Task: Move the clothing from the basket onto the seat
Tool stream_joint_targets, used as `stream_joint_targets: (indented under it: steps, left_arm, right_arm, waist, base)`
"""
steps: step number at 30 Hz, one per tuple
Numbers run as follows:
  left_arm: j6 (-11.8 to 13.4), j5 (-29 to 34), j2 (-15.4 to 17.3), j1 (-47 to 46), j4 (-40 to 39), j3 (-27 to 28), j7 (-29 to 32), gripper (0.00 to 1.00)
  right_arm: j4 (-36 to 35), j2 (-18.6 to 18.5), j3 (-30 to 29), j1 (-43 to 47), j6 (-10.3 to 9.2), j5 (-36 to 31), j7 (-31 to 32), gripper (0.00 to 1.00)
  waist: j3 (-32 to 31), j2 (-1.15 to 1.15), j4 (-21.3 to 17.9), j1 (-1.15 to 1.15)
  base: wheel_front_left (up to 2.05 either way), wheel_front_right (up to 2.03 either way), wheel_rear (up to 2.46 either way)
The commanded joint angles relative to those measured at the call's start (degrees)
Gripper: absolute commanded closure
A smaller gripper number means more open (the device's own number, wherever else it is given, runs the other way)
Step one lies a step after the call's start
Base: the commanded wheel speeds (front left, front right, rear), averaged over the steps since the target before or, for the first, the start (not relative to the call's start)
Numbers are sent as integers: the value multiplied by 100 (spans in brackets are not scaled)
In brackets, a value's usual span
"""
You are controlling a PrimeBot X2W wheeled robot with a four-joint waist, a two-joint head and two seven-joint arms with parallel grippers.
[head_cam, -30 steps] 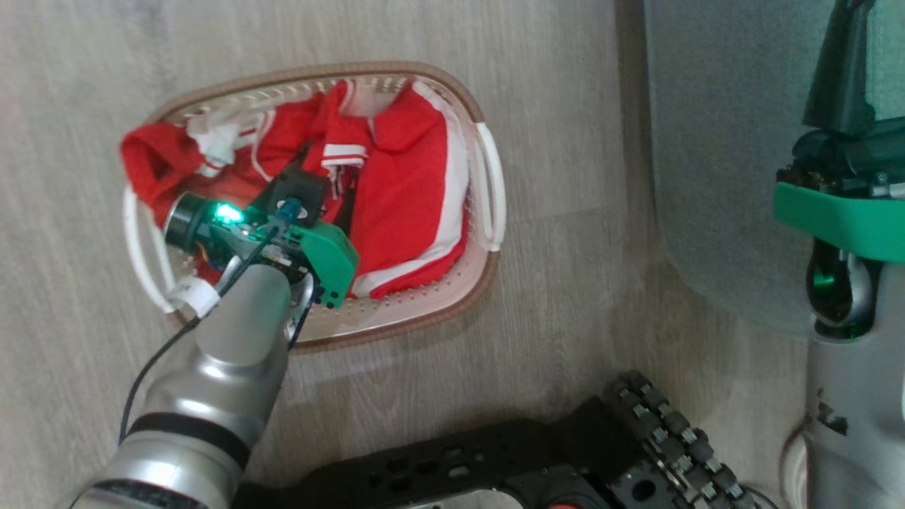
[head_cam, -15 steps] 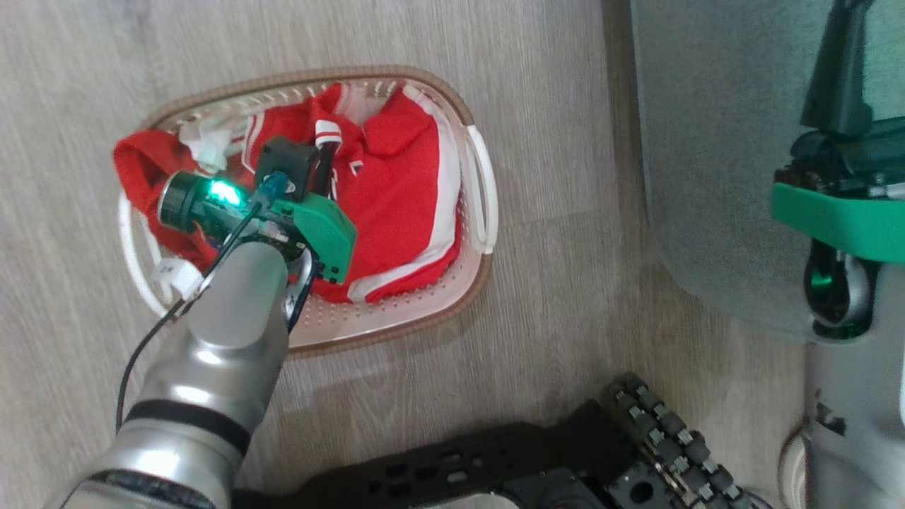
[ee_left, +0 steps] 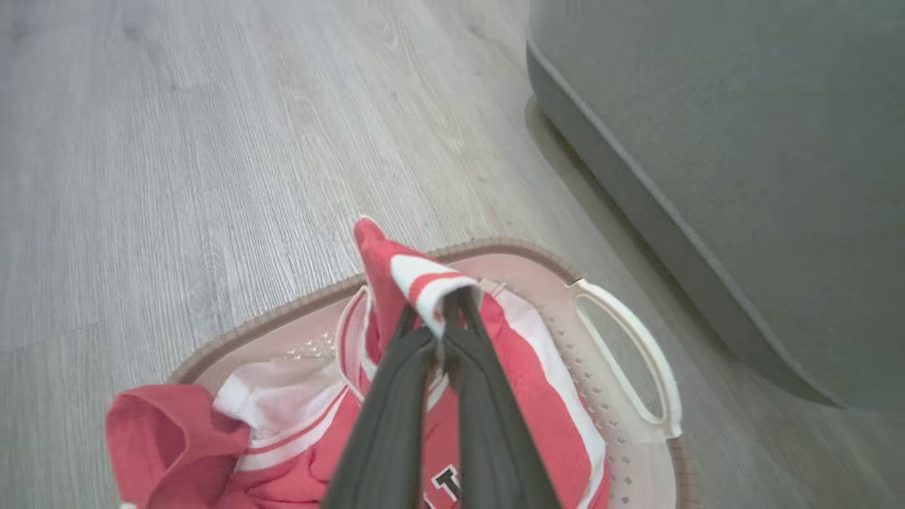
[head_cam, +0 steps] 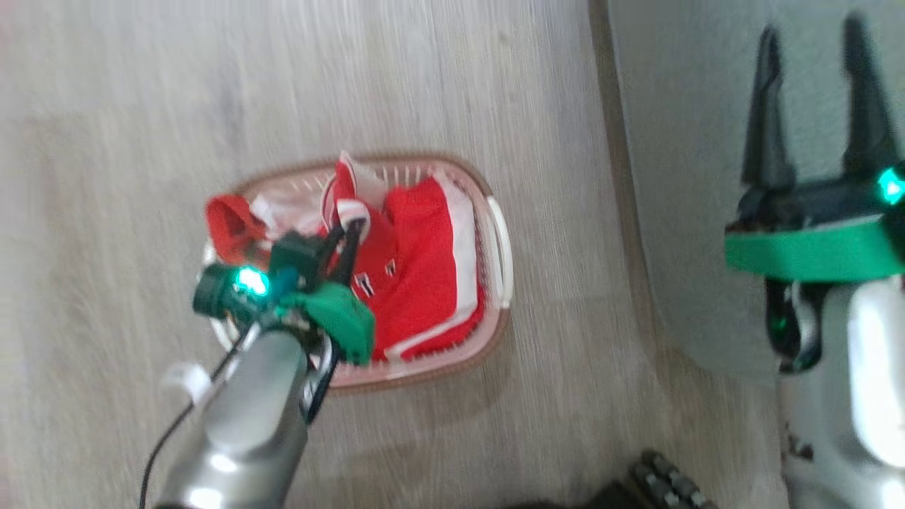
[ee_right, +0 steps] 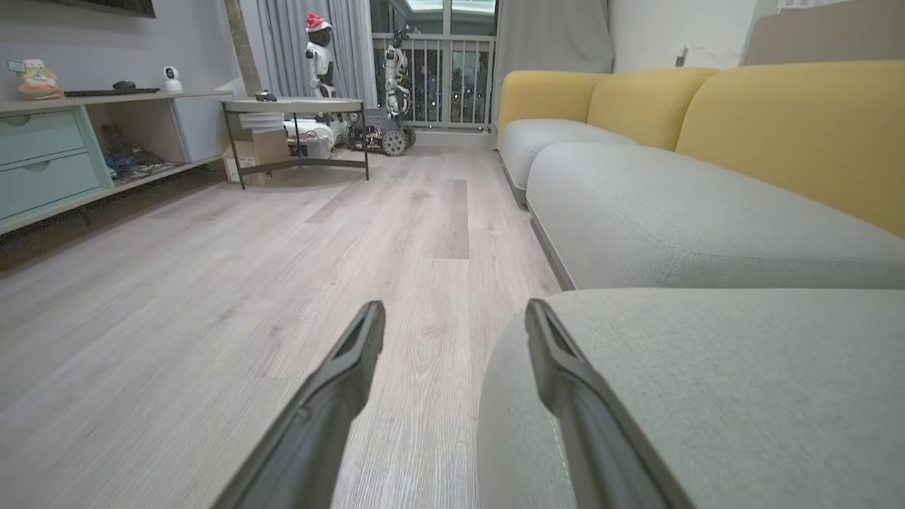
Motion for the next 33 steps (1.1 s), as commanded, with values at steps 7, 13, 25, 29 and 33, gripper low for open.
stream_joint_targets:
  steps: [7,13,25,29,33]
  left_arm:
    - [-104,-19,51,658,-882,224,-72,100]
    - [-262,-72,50,871,-1200,222,-72,100]
    - [-516,-401,49,399,-1386,33,-72,100]
    - [-532,-564,49,23,-1396,-143,-28,100]
    - [-511,-737,49,-318,-1429,-393,40,100]
  right_arm:
    - [377,-31,61,743,41,-135,-36,0]
    - [663,-31,-5,1263,41,-195,-36,0]
    - [921,-31,179,1914,41,-188,-36,0]
    - [976,-31,350,1933,41,-172,-36,0]
    - [1042,-31,536,1863,41,-165,-36,0]
  waist:
    - [-1651,0,430,0]
    - [-2460,0,599,0]
    - [-3593,0,875,0]
    - [-3709,0,930,0]
    - [-3801,0,980,0]
  base:
    - [0,0,0]
    - [0,0,0]
    - [0,0,0]
    - [0,0,0]
    - [0,0,0]
